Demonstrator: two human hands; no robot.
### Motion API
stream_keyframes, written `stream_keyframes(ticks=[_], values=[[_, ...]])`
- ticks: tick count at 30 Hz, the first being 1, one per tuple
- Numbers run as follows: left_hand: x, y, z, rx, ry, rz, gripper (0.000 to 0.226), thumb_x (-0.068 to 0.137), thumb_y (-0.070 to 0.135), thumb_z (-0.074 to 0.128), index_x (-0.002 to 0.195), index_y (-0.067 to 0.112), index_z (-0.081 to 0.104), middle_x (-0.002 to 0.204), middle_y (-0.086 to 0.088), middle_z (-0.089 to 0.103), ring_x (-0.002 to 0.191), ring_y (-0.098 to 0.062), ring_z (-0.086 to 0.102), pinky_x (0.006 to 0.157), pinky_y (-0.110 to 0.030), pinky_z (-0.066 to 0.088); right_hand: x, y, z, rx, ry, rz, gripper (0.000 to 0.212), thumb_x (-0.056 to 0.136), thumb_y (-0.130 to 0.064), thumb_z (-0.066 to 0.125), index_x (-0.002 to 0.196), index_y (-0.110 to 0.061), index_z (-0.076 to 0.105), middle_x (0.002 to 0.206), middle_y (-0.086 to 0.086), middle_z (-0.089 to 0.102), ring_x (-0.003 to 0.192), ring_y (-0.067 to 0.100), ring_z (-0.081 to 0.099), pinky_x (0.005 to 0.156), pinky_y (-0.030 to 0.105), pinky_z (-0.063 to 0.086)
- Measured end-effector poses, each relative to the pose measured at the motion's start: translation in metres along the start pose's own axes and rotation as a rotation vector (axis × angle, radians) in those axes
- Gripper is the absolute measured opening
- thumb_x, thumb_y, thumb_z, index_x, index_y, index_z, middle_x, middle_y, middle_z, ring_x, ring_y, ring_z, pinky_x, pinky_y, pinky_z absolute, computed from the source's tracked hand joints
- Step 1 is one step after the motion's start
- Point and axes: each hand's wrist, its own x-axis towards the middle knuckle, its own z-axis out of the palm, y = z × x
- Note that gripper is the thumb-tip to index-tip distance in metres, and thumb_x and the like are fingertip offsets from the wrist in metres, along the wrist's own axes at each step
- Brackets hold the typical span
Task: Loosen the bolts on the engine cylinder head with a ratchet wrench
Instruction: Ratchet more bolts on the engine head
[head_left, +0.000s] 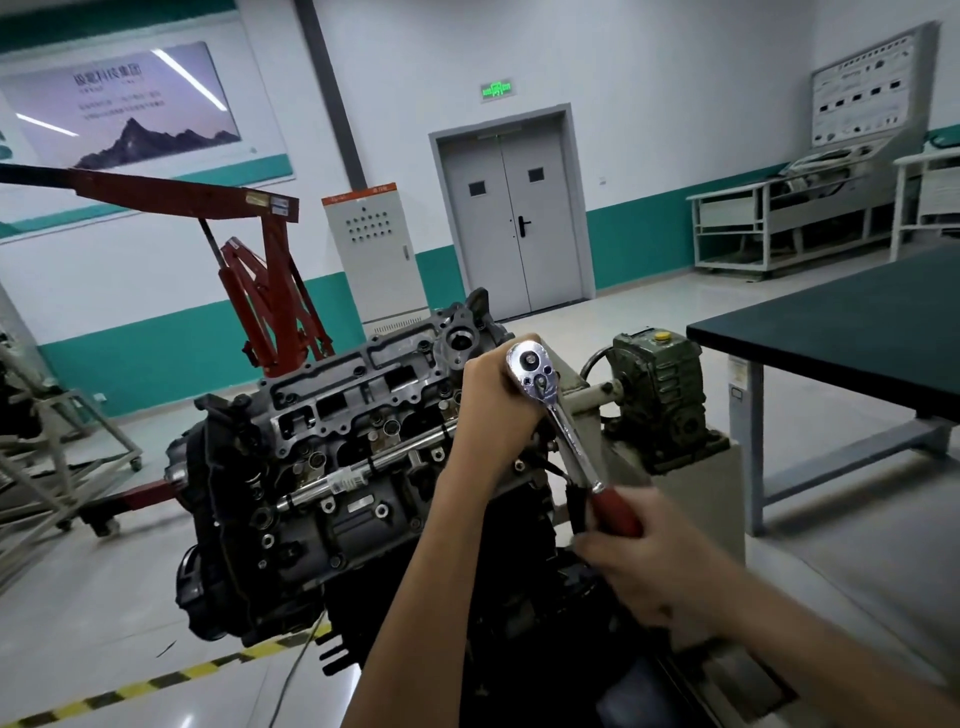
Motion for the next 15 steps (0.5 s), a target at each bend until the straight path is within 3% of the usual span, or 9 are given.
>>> stream_keyframes(ticks=[2,5,7,11,15], values=[[0.0,0.002,-0.003,0.013,-0.034,-0.023,0.047,0.07,-0.017,0.053,0.051,0.024,0.043,0.048,0.015,0.046,0.048,0.0,0.039,0.049,-0.012,0.031,0.002,-0.016,-0.04,-0.358,0.019,-0.125,0.022,0.08,-0.004,0.063,0.066,-0.011,0.047,0.043,-0.004,0.044,0.032,0.012,0.039,0.034,0.021,0.032],[0.001,0.005,-0.005,0.017,-0.072,-0.028,0.025,0.075,-0.011,0.059,0.058,0.004,0.048,0.054,-0.003,0.047,0.051,-0.008,0.034,0.05,-0.022,0.03,0.012,-0.054,-0.082,-0.812,0.04,-0.301,0.025,0.075,-0.007,0.068,0.064,-0.024,0.054,0.051,-0.007,0.052,0.042,0.004,0.044,0.046,0.013,0.037],[0.001,0.006,-0.007,0.017,-0.091,-0.022,0.022,0.079,-0.005,0.063,0.062,0.001,0.051,0.058,-0.01,0.048,0.054,-0.011,0.036,0.052,-0.025,0.032,0.022,-0.069,-0.093,-0.994,0.128,-0.39,0.036,0.071,-0.007,0.071,0.058,-0.031,0.047,0.049,-0.009,0.049,0.048,0.006,0.046,0.05,0.013,0.034],[-0.003,0.004,-0.006,-0.004,-0.051,0.009,0.039,0.077,-0.005,0.063,0.061,0.029,0.052,0.055,0.013,0.05,0.052,-0.003,0.039,0.05,-0.017,0.034,0.02,-0.044,-0.076,-0.958,0.299,-0.46,0.044,0.071,-0.005,0.07,0.06,-0.036,0.04,0.049,-0.012,0.045,0.053,0.003,0.051,0.05,0.01,0.035],[-0.004,0.004,0.006,0.047,0.053,0.104,0.027,0.072,-0.004,0.058,0.064,0.019,0.047,0.054,0.012,0.046,0.052,-0.004,0.038,0.05,-0.016,0.032,0.003,0.0,-0.016,-0.649,0.413,-0.356,0.033,0.075,-0.014,0.07,0.057,-0.023,0.044,0.043,-0.005,0.045,0.041,0.005,0.046,0.041,0.011,0.032]])
